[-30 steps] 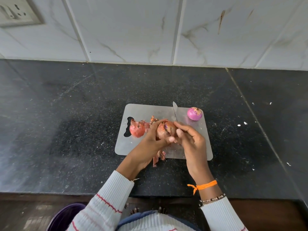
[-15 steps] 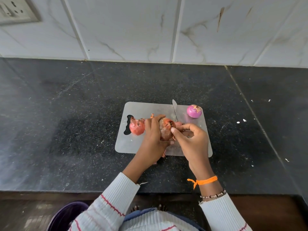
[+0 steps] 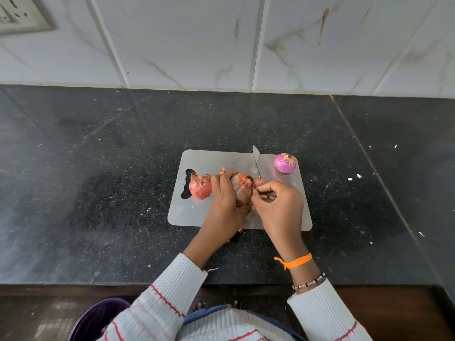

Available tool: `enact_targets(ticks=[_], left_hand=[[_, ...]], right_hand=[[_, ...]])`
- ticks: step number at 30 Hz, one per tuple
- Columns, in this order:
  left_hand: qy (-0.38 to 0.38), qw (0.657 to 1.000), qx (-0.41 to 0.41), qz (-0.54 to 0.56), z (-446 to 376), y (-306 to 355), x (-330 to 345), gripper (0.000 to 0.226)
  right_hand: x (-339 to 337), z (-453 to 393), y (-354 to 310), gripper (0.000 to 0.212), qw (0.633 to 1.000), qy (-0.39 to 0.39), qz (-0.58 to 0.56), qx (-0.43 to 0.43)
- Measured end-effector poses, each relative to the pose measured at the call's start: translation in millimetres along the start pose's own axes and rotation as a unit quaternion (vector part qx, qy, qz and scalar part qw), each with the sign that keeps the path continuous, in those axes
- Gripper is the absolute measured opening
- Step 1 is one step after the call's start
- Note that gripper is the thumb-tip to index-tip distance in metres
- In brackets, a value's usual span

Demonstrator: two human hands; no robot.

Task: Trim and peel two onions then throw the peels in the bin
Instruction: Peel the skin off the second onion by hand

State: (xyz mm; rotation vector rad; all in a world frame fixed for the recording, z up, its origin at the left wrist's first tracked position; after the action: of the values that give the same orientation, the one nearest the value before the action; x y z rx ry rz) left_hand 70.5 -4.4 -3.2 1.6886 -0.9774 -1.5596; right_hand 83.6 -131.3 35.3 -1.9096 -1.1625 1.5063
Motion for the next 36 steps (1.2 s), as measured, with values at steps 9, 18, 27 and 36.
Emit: enact_targets(ticks=[9, 18, 27, 36], left_hand=[[-0.081, 0.956, -0.096, 0.265, 2, -21, 17, 0.066], [-0.055, 0.929, -0.121, 0.346, 4, -24, 14, 0.06], [-0.057, 0.912, -0.137, 0.382, 8, -22, 19, 0.047], [-0.053, 0.917, -0.133, 0.372, 8, -25, 19, 0.044]], right_hand=[[-7, -6, 43, 0.006, 0.992, -0.023, -0.053, 0.116], [7, -8, 24, 0.013, 0.985, -0.066, -0.145, 0.07], [8, -9, 4, 0.003, 0.992, -0.058, -0.114, -0.017], [17, -14, 5, 0.015, 0.982, -0.112, -0.149, 0.023]])
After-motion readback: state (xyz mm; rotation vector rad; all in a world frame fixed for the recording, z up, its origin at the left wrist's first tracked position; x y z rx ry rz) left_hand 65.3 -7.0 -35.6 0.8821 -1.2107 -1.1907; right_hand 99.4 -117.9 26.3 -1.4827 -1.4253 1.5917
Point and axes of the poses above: each hand's wrist, its own z-axis away from the middle knuckle, its own x-axis out of the palm, y = z × x, the point moved 10 cm from there along -z, towards the middle knuckle, and after that the axes turned 11 degrees about -y, right-handed, at the moved point
